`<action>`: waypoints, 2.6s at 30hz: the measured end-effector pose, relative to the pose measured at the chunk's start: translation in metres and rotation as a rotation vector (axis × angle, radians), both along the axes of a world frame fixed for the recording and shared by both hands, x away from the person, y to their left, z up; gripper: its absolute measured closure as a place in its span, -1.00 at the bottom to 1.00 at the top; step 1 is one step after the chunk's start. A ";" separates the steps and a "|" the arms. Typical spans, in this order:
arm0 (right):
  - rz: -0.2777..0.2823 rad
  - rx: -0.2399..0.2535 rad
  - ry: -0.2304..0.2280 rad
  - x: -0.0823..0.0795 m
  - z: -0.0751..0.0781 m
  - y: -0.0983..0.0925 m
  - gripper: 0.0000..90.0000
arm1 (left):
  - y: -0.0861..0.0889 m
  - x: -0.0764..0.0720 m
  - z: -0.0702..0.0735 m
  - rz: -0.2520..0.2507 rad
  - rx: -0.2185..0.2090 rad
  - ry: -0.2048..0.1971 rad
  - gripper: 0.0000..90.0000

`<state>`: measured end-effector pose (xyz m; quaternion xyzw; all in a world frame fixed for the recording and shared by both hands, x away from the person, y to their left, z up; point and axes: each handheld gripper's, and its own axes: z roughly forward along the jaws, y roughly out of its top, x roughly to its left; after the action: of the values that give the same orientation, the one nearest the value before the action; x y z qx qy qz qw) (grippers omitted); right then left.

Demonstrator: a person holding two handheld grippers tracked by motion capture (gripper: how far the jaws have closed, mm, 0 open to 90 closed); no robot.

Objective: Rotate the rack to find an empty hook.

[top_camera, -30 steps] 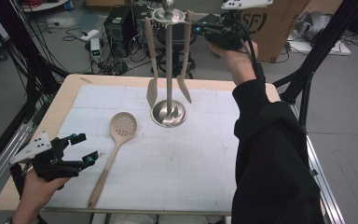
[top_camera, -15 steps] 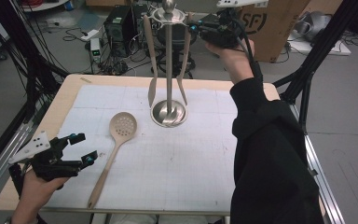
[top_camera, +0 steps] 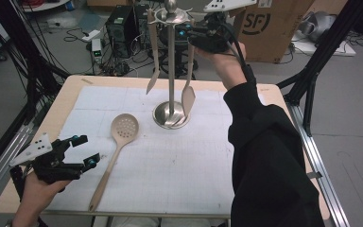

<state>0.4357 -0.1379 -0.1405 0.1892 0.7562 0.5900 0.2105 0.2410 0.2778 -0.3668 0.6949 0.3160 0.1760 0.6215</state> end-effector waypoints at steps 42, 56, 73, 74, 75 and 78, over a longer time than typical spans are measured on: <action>0.076 0.020 -0.017 -0.038 -0.028 -0.042 0.24 | -0.009 0.004 0.000 -0.021 0.011 -0.004 -0.67; 0.097 0.064 0.005 -0.076 -0.060 -0.065 -0.61 | -0.012 0.009 0.002 -0.028 -0.007 -0.016 -0.67; -0.048 0.066 0.026 -0.118 -0.125 -0.114 -1.00 | -0.021 0.010 0.010 -0.044 -0.024 -0.072 -0.67; -0.058 0.063 0.026 -0.119 -0.130 -0.118 -1.00 | -0.022 0.010 0.010 -0.046 -0.021 -0.074 -0.67; -0.061 0.063 0.035 -0.121 -0.135 -0.122 -1.00 | -0.023 0.011 0.010 -0.047 -0.021 -0.073 -0.67; -0.085 0.060 0.054 -0.125 -0.150 -0.132 -1.00 | -0.024 0.013 0.009 -0.053 -0.024 -0.059 -0.67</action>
<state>0.3110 -0.2702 -0.2905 0.2435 0.7348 0.5976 0.2090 0.2544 0.2533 -0.3576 0.6900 0.2810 0.1762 0.6433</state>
